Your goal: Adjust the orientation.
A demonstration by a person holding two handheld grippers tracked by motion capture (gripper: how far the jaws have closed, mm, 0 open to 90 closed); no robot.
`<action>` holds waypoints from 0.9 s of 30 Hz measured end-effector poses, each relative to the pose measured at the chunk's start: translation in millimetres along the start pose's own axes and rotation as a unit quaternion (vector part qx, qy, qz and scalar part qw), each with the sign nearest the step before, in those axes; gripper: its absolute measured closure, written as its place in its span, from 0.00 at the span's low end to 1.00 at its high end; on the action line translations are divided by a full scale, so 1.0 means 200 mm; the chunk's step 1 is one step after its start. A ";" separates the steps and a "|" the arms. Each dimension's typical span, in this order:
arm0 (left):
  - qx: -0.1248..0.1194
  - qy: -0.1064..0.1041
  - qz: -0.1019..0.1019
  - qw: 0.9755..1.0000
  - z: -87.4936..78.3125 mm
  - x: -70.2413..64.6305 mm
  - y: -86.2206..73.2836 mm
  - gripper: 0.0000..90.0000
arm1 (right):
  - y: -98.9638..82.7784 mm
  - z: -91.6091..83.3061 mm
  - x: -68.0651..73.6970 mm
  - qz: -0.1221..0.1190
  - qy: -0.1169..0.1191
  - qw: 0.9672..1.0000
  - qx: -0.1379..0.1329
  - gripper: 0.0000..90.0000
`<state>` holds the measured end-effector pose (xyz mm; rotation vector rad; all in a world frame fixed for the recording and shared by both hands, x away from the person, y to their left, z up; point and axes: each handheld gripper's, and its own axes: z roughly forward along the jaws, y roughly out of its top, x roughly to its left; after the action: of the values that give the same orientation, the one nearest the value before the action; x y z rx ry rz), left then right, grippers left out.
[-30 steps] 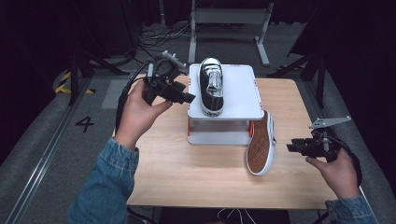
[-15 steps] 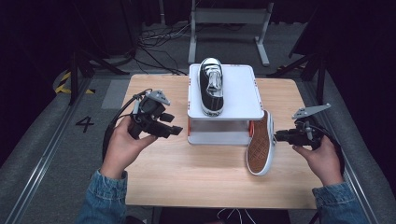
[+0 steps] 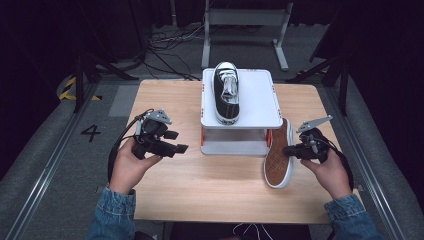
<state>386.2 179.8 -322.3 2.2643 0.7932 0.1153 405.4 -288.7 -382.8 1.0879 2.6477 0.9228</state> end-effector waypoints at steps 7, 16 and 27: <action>0.010 -0.004 -0.001 1.000 0.03 0.01 -0.01 0.43 | -0.09 -0.04 -0.05 0.021 -0.005 1.000 0.015 0.96; 0.006 -0.006 0.001 1.000 0.04 0.01 0.00 0.43 | -0.22 -0.04 -0.10 0.052 -0.033 0.996 0.063 0.97; 0.019 -0.009 0.007 1.000 0.08 0.02 0.01 0.43 | -0.34 -0.04 -0.19 0.092 -0.039 0.992 0.080 0.92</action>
<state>394.7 171.4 -332.6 2.3029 0.7759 0.0866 390.1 -355.0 -420.9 1.3942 2.6290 0.6908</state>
